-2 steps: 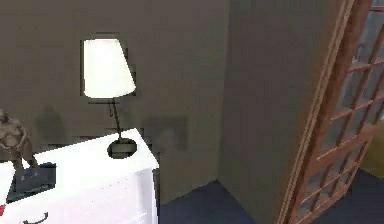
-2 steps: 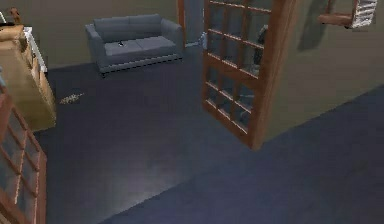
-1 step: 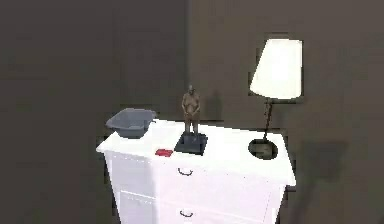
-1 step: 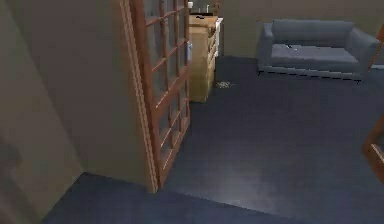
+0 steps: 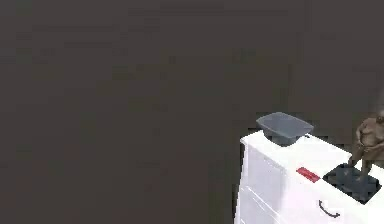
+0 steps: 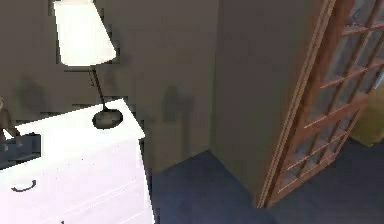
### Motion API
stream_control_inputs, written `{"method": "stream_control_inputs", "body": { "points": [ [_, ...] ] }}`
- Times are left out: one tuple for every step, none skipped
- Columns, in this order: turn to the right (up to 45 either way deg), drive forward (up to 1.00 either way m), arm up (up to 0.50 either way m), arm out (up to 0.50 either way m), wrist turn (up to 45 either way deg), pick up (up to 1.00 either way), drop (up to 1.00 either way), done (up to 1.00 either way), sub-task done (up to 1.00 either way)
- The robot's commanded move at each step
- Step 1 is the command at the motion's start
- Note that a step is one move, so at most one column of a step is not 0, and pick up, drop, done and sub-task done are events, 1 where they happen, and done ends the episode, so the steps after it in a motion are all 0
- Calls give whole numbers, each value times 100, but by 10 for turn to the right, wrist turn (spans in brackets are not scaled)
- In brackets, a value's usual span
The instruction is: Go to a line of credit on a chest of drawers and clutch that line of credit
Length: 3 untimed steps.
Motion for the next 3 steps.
{"method": "stream_control_inputs", "body": {
  "points": [
    [-450,0,0,0,0,0,0,0,0],
    [-90,0,0,0,0,0,0,0,0],
    [450,0,0,0,0,0,0,0,0]
  ]
}}
